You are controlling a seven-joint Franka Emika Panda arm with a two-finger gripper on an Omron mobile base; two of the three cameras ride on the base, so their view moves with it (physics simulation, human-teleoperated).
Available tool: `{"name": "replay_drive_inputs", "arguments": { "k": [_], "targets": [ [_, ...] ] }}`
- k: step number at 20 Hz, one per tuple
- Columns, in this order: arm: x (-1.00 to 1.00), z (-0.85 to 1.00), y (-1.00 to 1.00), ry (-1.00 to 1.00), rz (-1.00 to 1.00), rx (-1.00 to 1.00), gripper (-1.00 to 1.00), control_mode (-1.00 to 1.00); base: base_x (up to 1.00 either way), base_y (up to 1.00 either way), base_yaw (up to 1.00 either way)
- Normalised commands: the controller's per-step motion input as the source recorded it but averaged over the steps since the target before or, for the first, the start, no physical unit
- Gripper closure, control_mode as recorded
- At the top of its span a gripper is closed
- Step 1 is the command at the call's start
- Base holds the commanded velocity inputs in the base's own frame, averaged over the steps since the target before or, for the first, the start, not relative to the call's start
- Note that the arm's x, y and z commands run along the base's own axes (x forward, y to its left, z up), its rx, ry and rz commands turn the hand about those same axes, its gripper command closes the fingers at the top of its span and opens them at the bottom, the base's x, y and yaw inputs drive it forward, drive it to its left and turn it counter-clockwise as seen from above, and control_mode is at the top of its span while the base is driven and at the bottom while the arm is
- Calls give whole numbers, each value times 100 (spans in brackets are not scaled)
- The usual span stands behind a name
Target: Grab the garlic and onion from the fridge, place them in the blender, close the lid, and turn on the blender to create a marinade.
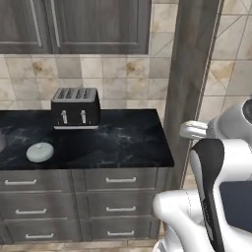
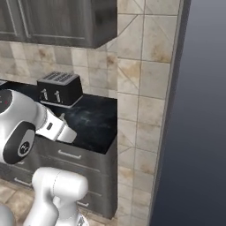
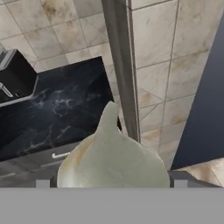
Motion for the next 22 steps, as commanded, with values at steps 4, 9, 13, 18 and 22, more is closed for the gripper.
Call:
{"name": "replay_drive_inputs", "arguments": {
  "k": [4, 9, 13, 18, 22],
  "targets": [
    [0, 0, 0, 0, 0, 0, 100, 100, 56, 100, -15],
    [0, 0, 0, 0, 0, 0, 100, 100, 36, 92, -8],
    [0, 0, 0, 0, 0, 0, 100, 100, 91, -66, 4],
    [0, 0, 0, 0, 0, 0, 100, 100, 41, 15, 2],
    [0, 0, 0, 0, 0, 0, 100, 100, -25, 100, 0]
  ]
}}
